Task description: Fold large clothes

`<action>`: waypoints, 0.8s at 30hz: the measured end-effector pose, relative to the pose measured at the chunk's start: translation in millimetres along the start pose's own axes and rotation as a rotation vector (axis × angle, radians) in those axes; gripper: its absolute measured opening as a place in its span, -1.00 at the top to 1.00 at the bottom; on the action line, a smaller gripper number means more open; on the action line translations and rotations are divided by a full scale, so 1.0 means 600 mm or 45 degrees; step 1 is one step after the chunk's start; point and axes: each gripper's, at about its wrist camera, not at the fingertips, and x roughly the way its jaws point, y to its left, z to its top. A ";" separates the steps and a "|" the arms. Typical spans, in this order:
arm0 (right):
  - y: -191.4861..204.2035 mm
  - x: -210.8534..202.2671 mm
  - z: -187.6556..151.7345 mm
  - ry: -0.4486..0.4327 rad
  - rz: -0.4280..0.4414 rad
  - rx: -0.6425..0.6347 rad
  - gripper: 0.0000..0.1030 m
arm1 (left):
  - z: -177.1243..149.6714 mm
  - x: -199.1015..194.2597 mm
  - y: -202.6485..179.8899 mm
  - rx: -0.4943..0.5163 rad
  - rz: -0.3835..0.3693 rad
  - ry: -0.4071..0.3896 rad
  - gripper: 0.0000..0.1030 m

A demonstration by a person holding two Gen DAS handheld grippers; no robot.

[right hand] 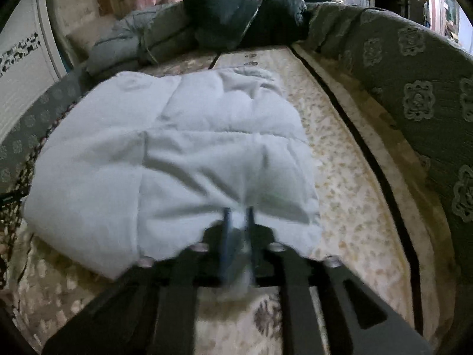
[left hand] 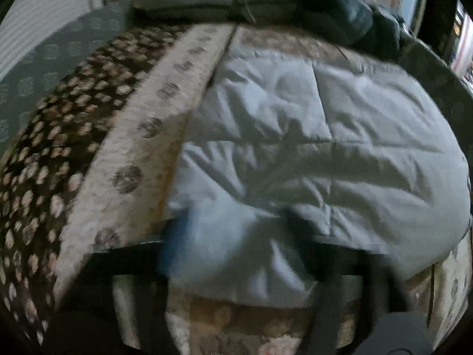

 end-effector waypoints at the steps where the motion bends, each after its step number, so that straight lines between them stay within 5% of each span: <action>1: 0.000 -0.009 -0.004 -0.023 -0.013 -0.008 -0.38 | -0.006 -0.011 -0.001 0.000 0.018 -0.022 -0.80; 9: -0.014 -0.038 -0.034 -0.070 -0.089 0.006 -0.74 | -0.065 -0.034 0.009 -0.073 -0.011 0.024 -0.94; 24: -0.020 -0.019 -0.055 -0.009 -0.149 0.048 -0.76 | -0.051 -0.037 0.011 0.017 0.039 -0.017 -0.94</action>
